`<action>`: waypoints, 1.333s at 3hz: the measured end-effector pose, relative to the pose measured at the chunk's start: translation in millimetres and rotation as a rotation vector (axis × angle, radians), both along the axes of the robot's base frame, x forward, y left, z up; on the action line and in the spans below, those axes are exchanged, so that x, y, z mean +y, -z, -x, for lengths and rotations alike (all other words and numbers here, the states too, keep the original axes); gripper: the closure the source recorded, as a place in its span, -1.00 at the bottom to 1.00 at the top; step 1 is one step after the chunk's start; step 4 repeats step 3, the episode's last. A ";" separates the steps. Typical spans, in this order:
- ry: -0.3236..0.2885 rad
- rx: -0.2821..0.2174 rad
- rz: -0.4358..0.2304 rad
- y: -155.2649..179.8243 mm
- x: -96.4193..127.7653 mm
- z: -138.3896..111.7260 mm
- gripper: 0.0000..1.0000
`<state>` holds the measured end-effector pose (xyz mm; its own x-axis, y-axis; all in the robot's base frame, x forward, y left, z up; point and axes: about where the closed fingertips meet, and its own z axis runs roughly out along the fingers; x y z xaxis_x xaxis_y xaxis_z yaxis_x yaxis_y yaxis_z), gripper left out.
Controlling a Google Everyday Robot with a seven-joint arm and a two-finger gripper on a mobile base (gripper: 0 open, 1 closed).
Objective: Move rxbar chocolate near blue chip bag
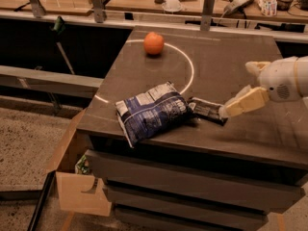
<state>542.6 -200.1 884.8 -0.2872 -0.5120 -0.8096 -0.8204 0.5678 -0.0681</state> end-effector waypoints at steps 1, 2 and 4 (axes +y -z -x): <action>0.171 -0.113 0.065 -44.8 -64.9 -6.1 -1.00; 0.217 -0.148 0.082 -58.0 -82.5 -8.5 -1.00; 0.217 -0.148 0.082 -58.0 -82.4 -8.5 -1.00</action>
Offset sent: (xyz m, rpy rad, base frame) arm 0.0065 -0.0721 0.0502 -0.0720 -0.1259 -0.1892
